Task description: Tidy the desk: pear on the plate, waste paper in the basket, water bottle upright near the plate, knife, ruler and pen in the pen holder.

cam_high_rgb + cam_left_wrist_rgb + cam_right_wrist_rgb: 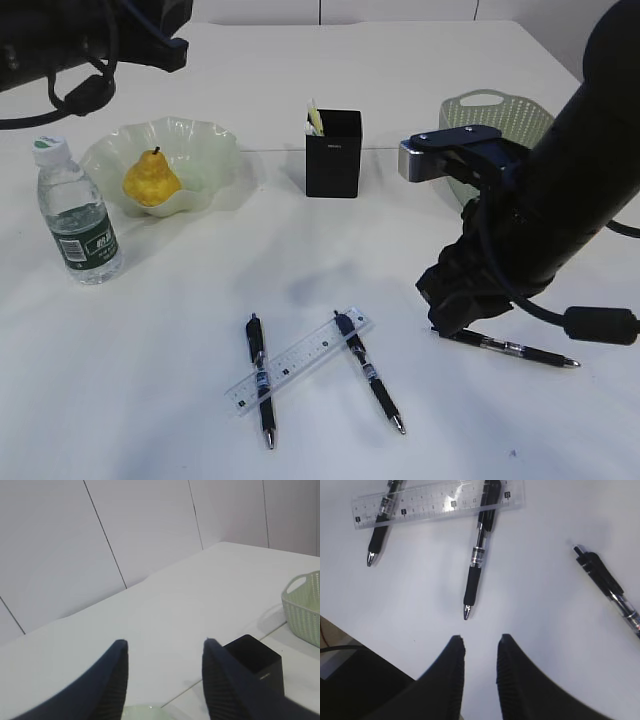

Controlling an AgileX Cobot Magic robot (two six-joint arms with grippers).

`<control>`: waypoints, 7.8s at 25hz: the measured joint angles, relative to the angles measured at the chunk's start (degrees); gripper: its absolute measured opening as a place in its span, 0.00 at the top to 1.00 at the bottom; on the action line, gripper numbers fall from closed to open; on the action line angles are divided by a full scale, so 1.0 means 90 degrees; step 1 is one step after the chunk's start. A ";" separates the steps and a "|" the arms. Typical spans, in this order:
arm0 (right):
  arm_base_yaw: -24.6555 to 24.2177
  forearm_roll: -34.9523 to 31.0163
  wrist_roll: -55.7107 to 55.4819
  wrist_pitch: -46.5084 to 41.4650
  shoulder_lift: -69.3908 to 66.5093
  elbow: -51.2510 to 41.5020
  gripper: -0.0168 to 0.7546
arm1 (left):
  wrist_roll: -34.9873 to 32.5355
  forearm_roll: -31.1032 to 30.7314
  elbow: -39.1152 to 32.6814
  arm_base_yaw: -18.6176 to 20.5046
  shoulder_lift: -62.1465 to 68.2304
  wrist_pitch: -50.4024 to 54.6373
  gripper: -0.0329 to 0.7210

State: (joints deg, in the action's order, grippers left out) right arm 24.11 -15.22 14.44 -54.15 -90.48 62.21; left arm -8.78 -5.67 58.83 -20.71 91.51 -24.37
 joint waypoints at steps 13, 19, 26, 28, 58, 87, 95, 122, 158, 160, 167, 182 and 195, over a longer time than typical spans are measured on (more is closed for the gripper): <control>0.0705 0.0343 0.0747 -0.0199 0.0000 0.0385 0.75 | 0.0000 0.0842 0.0000 0.0588 -0.0072 0.0339 0.50; 0.0717 0.0349 0.1344 -0.0388 0.0000 0.0677 0.75 | 0.0000 0.0842 0.0000 0.0850 -0.0337 0.0554 0.50; 0.0717 0.0335 0.1918 -0.0481 0.0000 0.0677 0.75 | 0.0000 0.0979 0.0000 0.1302 -0.0580 0.1021 0.50; 0.0717 0.0335 0.1993 -0.0481 0.0000 0.0677 0.75 | 0.0000 0.1052 0.0000 0.1449 -0.0610 0.1223 0.50; 0.0717 -0.0256 0.4053 -0.0950 -0.0010 0.0913 0.75 | 0.0000 0.1311 -0.0268 0.2475 -0.1210 0.3130 0.50; 0.0717 -0.0598 0.3641 -0.1202 -0.0010 0.0913 0.75 | 0.0011 0.1188 -0.2059 0.2565 -0.4277 0.3270 0.50; 0.0717 -0.0204 0.3517 -0.1263 -0.0010 0.0913 0.74 | 0.0011 0.1057 -0.2062 0.2565 -0.4484 0.3346 0.50; 0.0717 0.0485 0.4219 -0.1699 -0.1565 0.2621 0.73 | 0.0011 0.0820 -0.2072 0.2565 -0.4494 0.3404 0.50; 0.1367 0.0612 0.5797 -0.0355 -0.2338 0.2662 0.72 | 0.0011 0.0832 -0.2072 0.2565 -0.4494 0.3258 0.50; 0.1367 0.0485 0.5797 -0.0286 -0.2338 0.2662 0.67 | 0.0011 0.0832 -0.2072 0.2565 -0.4494 0.3258 0.50; 0.1367 0.0220 0.5797 -0.0244 -0.2338 0.2662 0.43 | 0.0011 0.0809 -0.2072 0.2565 -0.4494 0.3306 0.50; 0.1367 0.0476 0.6845 -0.0521 -0.2338 0.2662 0.41 | 0.0011 0.0502 -0.2072 0.2565 -0.4494 0.4132 0.50; 0.1367 0.0531 0.8083 -0.0527 -0.2639 0.2662 0.41 | 0.0011 0.0502 -0.2072 0.2565 -0.4494 0.4120 0.50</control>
State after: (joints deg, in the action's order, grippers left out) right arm 36.42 -10.44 87.19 -58.89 -114.23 86.17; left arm -8.68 -1.15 40.18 2.37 51.06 12.71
